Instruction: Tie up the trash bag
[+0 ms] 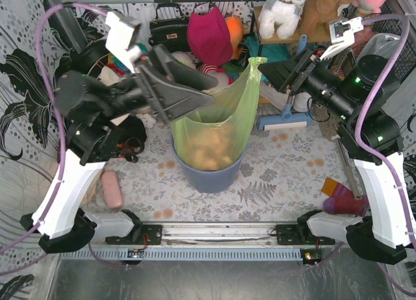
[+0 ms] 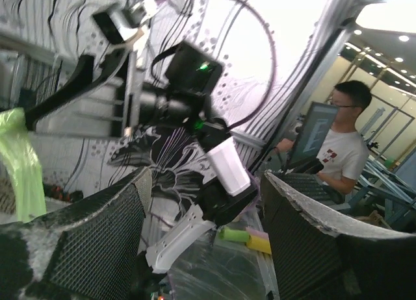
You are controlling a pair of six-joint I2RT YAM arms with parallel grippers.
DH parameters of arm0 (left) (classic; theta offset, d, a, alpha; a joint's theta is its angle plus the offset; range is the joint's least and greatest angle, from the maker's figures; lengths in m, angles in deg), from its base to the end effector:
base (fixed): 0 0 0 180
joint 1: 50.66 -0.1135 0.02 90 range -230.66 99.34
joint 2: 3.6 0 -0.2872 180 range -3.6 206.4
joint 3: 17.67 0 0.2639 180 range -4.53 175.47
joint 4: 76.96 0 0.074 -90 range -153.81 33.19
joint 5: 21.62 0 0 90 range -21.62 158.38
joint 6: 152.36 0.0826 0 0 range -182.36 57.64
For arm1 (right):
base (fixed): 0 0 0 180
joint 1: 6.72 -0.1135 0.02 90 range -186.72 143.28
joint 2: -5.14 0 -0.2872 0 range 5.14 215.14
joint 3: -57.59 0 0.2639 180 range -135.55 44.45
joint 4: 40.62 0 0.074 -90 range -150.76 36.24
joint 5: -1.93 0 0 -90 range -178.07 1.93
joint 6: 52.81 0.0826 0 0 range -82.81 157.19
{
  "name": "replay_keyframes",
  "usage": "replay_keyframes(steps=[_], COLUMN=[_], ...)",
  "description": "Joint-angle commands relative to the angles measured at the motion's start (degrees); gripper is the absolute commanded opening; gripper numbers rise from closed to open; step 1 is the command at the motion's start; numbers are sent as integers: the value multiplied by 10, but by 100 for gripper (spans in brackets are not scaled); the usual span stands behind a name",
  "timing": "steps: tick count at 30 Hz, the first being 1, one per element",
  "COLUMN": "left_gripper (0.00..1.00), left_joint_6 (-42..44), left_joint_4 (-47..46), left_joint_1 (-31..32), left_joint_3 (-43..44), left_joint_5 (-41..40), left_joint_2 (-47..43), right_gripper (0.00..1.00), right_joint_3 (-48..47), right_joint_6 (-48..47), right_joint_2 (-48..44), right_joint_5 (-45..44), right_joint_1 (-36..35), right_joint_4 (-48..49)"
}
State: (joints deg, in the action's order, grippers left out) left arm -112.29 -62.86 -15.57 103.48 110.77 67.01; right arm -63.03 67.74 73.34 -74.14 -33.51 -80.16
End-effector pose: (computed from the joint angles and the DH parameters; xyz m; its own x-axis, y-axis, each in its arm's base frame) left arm 0.1324 -0.1611 0.6684 -0.3517 -0.4437 -0.8243 0.9309 -0.0730 -0.3579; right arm 0.1915 0.1190 0.6237 -0.1575 0.4731 -0.8668 -0.6583 0.6040 0.4493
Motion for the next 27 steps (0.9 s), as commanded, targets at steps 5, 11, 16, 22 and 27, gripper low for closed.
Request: replay_keyframes(steps=[5,11,16,22,27], left_gripper=[73,73,78,78,78], left_joint_6=[168,255,326,354,385], left_joint_4=[70,-98,-185,-230,-271], left_joint_1=[93,152,171,172,172], left_joint_3=[-73,-247,-300,-297,-307], left_joint_5=[-206,-320,-331,-325,-322], left_joint_2=[-17,-80,-90,-66,-48], right_gripper=[45,43,43,33,0], right_joint_3=[-34,-43,-48,-41,-28], right_joint_6=[-49,-73,-74,-72,-66], right_joint_2=[4,21,36,37,32], right_joint_5=[-6,8,23,22,14], right_joint_1=[-1,-2,-2,-2,-2], right_joint_4=[18,30,28,34,54])
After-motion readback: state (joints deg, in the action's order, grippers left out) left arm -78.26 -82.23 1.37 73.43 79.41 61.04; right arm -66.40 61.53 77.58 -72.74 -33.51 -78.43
